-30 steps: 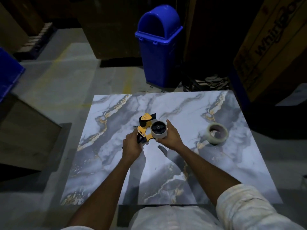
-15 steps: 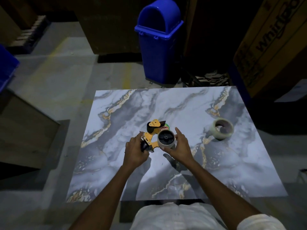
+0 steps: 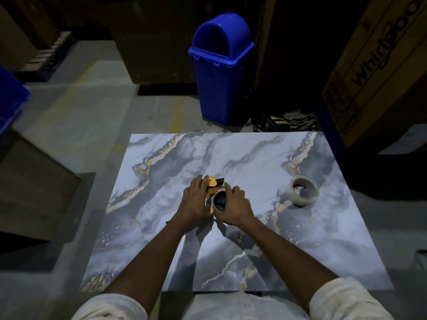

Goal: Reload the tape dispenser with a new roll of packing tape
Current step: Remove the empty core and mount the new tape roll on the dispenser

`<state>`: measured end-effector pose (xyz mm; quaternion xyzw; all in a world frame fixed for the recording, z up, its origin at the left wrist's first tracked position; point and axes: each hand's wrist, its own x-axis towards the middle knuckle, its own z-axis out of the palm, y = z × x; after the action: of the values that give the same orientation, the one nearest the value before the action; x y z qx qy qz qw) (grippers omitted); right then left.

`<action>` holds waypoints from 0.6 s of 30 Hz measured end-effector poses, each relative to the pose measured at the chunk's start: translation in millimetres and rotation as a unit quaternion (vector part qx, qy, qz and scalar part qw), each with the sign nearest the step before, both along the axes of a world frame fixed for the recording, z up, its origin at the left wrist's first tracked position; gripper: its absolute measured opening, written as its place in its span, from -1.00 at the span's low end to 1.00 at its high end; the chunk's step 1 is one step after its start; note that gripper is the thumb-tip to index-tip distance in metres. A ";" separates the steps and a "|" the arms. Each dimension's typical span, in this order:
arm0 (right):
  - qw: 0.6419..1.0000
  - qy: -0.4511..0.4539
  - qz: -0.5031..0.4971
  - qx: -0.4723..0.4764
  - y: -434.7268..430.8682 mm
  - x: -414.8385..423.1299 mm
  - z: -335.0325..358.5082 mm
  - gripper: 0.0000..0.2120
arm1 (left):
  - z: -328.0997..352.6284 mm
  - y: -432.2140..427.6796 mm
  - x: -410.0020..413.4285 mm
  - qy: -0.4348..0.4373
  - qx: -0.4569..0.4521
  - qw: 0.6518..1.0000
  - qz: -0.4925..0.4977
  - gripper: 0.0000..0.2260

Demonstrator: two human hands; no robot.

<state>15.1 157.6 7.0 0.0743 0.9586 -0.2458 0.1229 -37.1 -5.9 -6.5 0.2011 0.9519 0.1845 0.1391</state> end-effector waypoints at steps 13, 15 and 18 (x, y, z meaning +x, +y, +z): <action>0.999 0.004 0.012 -0.031 11.8 -3.0 -7.9 -0.02 | -8.4 7.0 9.1 0.001 0.008 0.998 0.069 -0.02; 1.000 -0.012 0.016 -0.024 9.4 -2.7 -11.0 -0.01 | -8.5 7.2 8.2 -0.001 -0.004 0.998 0.070 -0.01; 0.999 -0.024 0.023 -0.004 8.2 -8.1 -12.5 -0.06 | -10.5 6.2 5.1 -0.016 -0.014 0.998 0.062 0.06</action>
<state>7.0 165.8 -5.5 0.0576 0.9559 -0.2447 0.1517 -32.0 0.4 -17.0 0.1367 0.9628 0.1829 0.1448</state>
